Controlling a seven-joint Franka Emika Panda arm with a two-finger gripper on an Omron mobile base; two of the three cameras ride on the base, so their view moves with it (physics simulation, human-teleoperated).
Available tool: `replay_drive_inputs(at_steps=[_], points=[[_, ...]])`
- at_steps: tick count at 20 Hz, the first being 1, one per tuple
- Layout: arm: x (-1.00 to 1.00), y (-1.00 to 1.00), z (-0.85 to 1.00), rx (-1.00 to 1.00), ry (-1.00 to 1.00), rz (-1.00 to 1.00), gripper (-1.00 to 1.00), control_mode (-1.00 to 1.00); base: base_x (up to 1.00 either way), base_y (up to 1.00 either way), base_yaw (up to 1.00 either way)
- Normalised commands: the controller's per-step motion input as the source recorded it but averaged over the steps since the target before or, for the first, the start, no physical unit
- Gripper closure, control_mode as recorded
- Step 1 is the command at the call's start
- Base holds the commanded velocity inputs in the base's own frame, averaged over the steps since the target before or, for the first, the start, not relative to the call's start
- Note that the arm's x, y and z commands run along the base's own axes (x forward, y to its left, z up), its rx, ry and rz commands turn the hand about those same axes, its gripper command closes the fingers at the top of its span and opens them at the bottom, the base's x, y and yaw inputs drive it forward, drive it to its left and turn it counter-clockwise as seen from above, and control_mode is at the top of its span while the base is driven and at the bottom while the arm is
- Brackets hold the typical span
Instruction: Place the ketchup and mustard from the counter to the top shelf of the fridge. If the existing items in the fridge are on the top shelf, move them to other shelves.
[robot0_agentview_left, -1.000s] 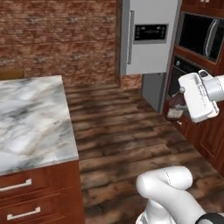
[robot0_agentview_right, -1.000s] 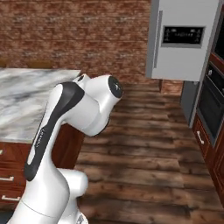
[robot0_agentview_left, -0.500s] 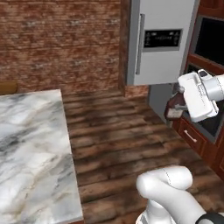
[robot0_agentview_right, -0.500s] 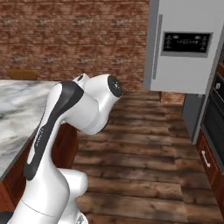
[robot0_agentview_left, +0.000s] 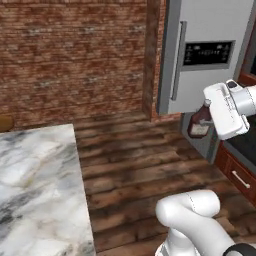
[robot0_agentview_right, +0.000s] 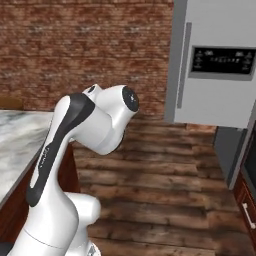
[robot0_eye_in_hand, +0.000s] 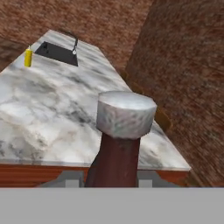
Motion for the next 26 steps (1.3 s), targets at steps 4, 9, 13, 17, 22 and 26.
replay_drive_inputs(at_steps=[4, 9, 13, 17, 22, 26], points=[[0.0, 0.0, 0.0, 0.0, 0.0, 0.0, 1.0, 1.0, 1.0, 0.0, 0.0], [0.0, 0.0, 0.0, 0.0, 0.0, 0.0, 1.0, 1.0, 1.0, 0.0, 0.0], [0.0, 0.0, 0.0, 0.0, 0.0, 0.0, 1.0, 1.0, 1.0, 0.0, 0.0], [0.0, 0.0, 0.0, 0.0, 0.0, 0.0, 1.0, 1.0, 1.0, 0.0, 0.0], [0.0, 0.0, 0.0, 0.0, 0.0, 0.0, 1.0, 1.0, 1.0, 0.0, 0.0], [0.0, 0.0, 0.0, 0.0, 0.0, 0.0, 1.0, 1.0, 1.0, 0.0, 0.0]])
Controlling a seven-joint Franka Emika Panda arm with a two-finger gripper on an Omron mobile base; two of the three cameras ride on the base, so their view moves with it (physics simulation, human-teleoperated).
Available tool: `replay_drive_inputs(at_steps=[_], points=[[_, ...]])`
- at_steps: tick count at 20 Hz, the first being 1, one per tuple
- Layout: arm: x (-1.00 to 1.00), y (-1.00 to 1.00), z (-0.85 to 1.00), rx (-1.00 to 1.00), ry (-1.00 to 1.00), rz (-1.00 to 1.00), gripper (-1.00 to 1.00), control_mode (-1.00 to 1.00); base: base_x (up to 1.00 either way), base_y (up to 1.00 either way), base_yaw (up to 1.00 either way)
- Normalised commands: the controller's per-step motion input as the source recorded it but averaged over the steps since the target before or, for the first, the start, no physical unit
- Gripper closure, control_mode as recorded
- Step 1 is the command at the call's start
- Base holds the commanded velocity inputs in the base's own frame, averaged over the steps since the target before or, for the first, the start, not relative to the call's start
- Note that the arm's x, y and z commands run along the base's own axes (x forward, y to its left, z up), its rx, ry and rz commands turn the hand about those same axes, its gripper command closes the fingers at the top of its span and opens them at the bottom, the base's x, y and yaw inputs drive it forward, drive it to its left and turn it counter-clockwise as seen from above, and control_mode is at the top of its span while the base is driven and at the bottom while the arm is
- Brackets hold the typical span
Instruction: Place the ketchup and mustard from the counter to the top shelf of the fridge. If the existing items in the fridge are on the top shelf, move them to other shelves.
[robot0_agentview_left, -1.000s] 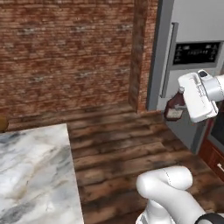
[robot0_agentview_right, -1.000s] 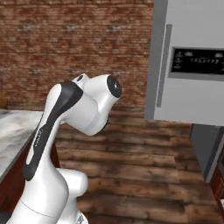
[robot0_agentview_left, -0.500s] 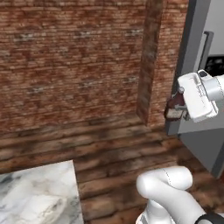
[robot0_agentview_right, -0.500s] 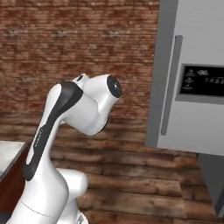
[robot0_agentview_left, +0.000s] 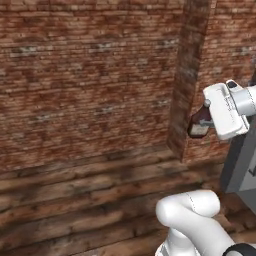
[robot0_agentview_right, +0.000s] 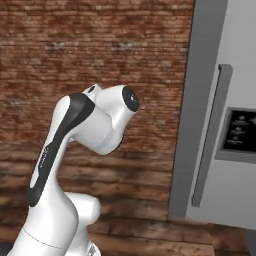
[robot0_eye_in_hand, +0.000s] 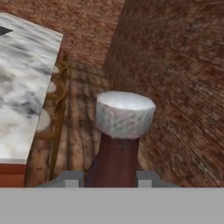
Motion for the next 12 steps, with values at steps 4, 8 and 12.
replay_drive_inputs(at_steps=[4, 8, 12], points=[[0.0, 0.0, 0.0, 0.0, 0.0, 0.0, 1.0, 1.0, 1.0, 0.0, 0.0], [0.0, 0.0, 0.0, 0.0, 0.0, 0.0, 1.0, 1.0, 1.0, 0.0, 0.0], [0.0, 0.0, 0.0, 0.0, 0.0, 0.0, 1.0, 1.0, 1.0, 0.0, 0.0]])
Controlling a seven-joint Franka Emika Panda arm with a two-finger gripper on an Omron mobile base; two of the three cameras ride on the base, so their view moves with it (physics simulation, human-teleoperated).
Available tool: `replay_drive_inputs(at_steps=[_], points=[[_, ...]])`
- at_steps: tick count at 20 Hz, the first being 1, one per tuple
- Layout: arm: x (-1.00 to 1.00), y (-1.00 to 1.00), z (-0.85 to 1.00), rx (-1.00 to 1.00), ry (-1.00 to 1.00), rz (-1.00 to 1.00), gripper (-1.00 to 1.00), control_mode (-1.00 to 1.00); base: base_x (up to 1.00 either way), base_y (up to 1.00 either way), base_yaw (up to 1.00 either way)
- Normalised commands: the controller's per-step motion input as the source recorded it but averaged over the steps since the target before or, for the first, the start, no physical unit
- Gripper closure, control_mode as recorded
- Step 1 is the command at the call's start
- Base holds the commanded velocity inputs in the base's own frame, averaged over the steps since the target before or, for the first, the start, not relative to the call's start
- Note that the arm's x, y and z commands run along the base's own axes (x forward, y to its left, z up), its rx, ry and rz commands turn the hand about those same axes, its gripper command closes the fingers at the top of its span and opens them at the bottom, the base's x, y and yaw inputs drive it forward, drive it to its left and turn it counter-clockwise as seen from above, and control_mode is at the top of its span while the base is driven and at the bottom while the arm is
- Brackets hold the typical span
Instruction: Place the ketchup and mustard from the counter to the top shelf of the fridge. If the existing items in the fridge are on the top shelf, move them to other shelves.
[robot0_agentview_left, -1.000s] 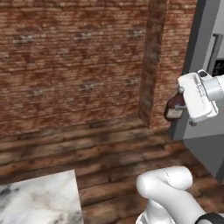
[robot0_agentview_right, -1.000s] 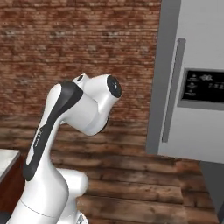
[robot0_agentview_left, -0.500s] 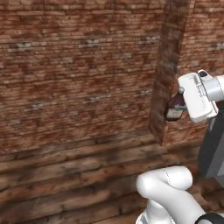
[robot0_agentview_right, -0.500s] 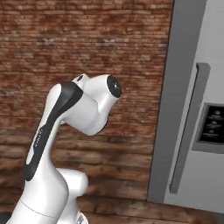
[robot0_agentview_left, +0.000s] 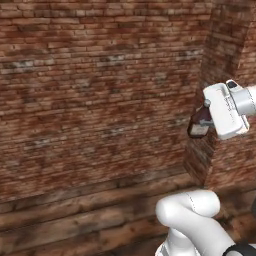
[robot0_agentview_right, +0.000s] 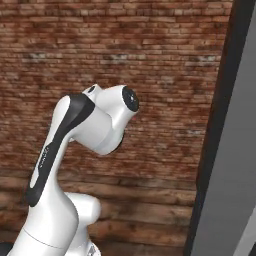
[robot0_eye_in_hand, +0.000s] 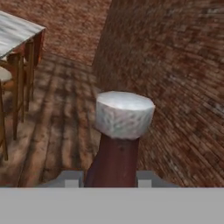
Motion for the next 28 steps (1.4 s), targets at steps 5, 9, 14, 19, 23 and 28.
replay_drive_inputs(at_steps=[5, 9, 14, 19, 23, 28], points=[[0.0, 0.0, 0.0, 0.0, 0.0, 0.0, 1.0, 1.0, 1.0, 0.0, -0.05], [0.0, 0.0, 0.0, 0.0, 0.0, 0.0, 1.0, 1.0, 0.94, 0.0, -0.48], [0.0, 0.0, 0.0, 0.0, 0.0, 0.0, 1.0, 1.0, 0.49, 0.0, -0.75], [0.0, 0.0, 0.0, 0.0, 0.0, 0.0, 1.0, 1.0, 0.31, 0.01, -0.82], [0.0, 0.0, 0.0, 0.0, 0.0, 0.0, 1.0, 1.0, 0.42, 0.08, -0.79], [0.0, 0.0, 0.0, 0.0, 0.0, 0.0, 1.0, 1.0, 0.59, 0.1, -0.74]])
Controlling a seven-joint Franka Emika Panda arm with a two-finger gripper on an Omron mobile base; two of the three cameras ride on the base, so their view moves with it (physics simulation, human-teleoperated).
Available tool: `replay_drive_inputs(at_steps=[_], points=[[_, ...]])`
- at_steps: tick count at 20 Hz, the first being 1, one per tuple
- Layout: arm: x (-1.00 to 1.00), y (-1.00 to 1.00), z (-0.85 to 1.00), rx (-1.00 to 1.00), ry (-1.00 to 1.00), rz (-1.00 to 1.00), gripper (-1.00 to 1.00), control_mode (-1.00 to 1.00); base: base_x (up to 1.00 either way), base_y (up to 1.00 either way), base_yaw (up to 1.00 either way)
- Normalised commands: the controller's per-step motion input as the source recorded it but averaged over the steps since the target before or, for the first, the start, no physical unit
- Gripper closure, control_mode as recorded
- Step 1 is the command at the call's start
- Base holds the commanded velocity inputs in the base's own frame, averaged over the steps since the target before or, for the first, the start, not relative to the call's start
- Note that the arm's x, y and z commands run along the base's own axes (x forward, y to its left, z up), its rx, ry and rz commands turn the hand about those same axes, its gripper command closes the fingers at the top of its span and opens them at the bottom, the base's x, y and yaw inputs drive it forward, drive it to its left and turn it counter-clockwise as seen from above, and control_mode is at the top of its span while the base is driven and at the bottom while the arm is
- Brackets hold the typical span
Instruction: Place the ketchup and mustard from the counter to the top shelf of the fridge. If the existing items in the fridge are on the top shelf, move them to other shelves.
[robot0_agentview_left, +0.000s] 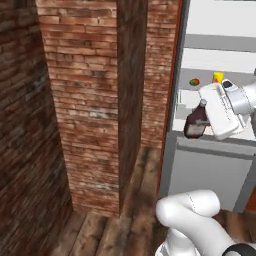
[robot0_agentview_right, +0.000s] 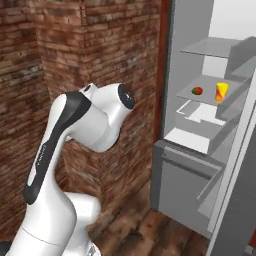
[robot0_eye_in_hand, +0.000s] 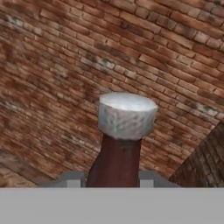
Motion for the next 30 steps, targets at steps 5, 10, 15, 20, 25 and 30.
replay_drive_inputs(at_steps=[5, 10, 15, 20, 25, 30], points=[[0.0, 0.0, 0.0, 0.0, 0.0, 0.0, 1.0, 1.0, 0.94, 0.01, -0.58], [0.0, 0.0, 0.0, 0.0, 0.0, 0.0, 1.0, 1.0, 0.98, 0.0, -0.45], [0.0, 0.0, 0.0, 0.0, 0.0, 0.0, 1.0, 1.0, 0.72, 0.0, -0.32], [0.0, 0.0, 0.0, 0.0, 0.0, 0.0, 1.0, 1.0, 0.64, 0.06, -0.16], [0.0, 0.0, 0.0, 0.0, 0.0, 0.0, 1.0, 1.0, 0.65, 0.01, -0.09], [0.12, 0.01, 0.17, 0.0, 0.0, -0.07, 1.0, -1.0, 0.3, 0.03, -0.06]])
